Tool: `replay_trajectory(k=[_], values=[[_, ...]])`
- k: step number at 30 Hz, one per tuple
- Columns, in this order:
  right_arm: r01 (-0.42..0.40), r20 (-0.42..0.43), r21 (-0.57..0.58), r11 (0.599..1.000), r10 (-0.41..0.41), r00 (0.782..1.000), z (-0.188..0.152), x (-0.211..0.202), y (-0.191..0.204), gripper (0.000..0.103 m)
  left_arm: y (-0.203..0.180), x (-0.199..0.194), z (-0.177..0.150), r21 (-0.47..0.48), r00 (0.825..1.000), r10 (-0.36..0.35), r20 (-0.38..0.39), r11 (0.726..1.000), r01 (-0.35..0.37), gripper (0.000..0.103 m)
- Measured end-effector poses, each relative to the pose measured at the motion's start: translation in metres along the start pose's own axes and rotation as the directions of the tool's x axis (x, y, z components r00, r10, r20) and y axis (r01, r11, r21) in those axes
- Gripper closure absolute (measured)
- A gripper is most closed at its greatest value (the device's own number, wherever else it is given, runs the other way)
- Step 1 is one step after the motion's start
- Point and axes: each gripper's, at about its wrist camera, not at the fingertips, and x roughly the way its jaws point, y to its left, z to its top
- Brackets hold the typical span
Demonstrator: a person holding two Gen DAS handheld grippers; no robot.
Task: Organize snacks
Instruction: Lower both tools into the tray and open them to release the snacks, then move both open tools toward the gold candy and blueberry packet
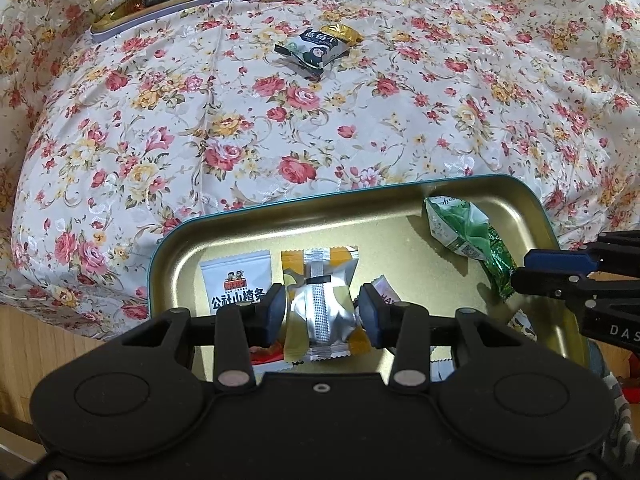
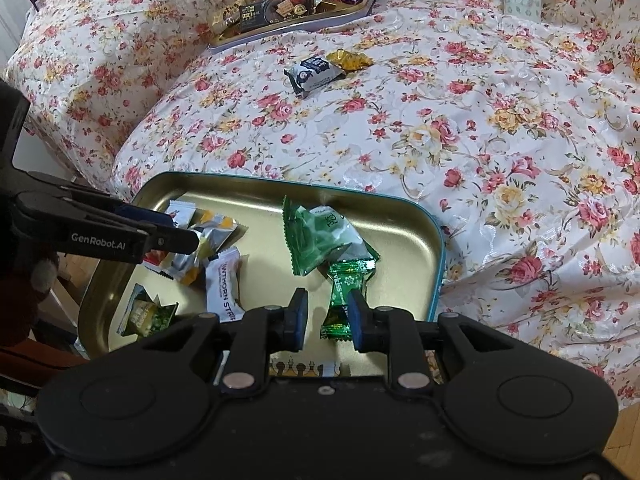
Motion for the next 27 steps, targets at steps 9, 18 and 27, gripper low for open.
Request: replay_trajectory(k=[9, 18, 27], values=[[0.0, 0.002, -0.008, 1.0, 0.0, 1.0, 0.001, 0.0, 0.0, 0.078, -0.001, -0.005, 0.001, 0.007, 0.999, 0.019, 0.026, 1.0, -0.019, 0.053], [-0.009, -0.002, -0.029, 1.0, 0.009, 1.0, 0.001, -0.003, 0.001, 0.071, 0.0, -0.011, 0.004, 0.01, 0.997, -0.007, 0.078, 1.0, 0.007, 0.052], [0.023, 0.144, -0.084, 0.996, -0.01, 0.99, 0.043, -0.016, -0.001, 0.06, 0.002, -0.03, 0.037, 0.041, 0.956, 0.037, 0.291, 0.998, -0.051, 0.032]])
